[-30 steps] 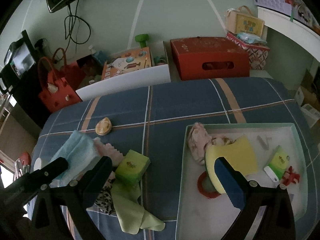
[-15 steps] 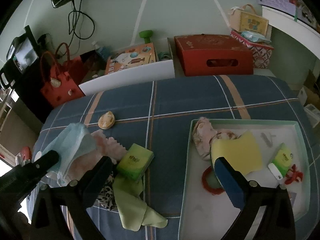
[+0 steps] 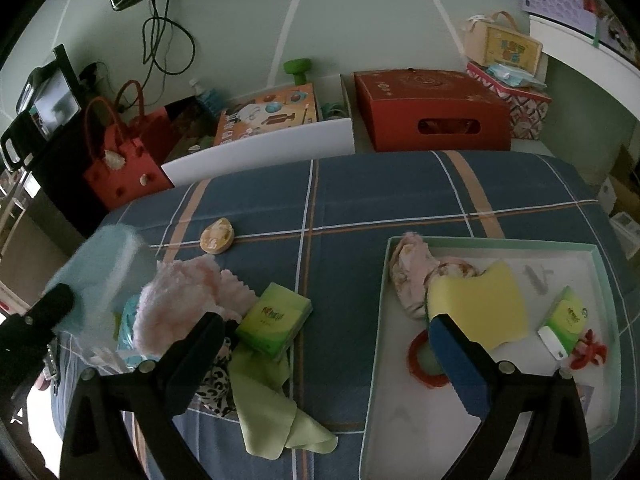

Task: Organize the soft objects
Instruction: 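Grasp the pink fuzzy cloth with the right tool while the left tool holds the mask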

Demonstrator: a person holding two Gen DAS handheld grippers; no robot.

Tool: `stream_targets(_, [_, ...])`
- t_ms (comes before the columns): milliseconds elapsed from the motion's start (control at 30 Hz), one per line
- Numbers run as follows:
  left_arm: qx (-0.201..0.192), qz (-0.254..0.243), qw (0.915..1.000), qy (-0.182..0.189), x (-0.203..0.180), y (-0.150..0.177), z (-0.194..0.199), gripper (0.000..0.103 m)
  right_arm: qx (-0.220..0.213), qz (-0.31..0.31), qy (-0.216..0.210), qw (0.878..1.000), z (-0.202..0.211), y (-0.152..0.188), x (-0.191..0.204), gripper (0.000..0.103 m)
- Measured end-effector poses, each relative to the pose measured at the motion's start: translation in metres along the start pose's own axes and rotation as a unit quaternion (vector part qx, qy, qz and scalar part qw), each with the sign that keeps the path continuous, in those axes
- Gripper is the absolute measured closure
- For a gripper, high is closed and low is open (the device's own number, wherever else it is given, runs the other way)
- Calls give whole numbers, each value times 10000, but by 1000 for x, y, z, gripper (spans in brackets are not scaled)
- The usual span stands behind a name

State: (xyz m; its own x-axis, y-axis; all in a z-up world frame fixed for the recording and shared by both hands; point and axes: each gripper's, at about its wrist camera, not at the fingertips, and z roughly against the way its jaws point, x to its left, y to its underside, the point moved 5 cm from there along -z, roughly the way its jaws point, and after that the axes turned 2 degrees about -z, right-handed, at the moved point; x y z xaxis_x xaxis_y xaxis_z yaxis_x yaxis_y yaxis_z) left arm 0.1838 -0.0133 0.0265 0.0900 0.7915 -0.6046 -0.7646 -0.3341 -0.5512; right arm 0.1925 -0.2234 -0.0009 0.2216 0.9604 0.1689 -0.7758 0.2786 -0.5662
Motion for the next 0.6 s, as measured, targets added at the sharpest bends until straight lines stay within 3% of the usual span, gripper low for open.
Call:
stream_targets(133, [-170,117,9997,-95,8,-4,12,93,-20,58,-39,10000,1,1,4,0])
stream_targets(300, [-364,290,9974,-543,32,-9,24,93,-40,226,-215,9995,2,3,18,0])
stream_targets(600, [-372,635,9931,-911,62,-10,27,93,15,589,-548,9968,-1,13,56,0])
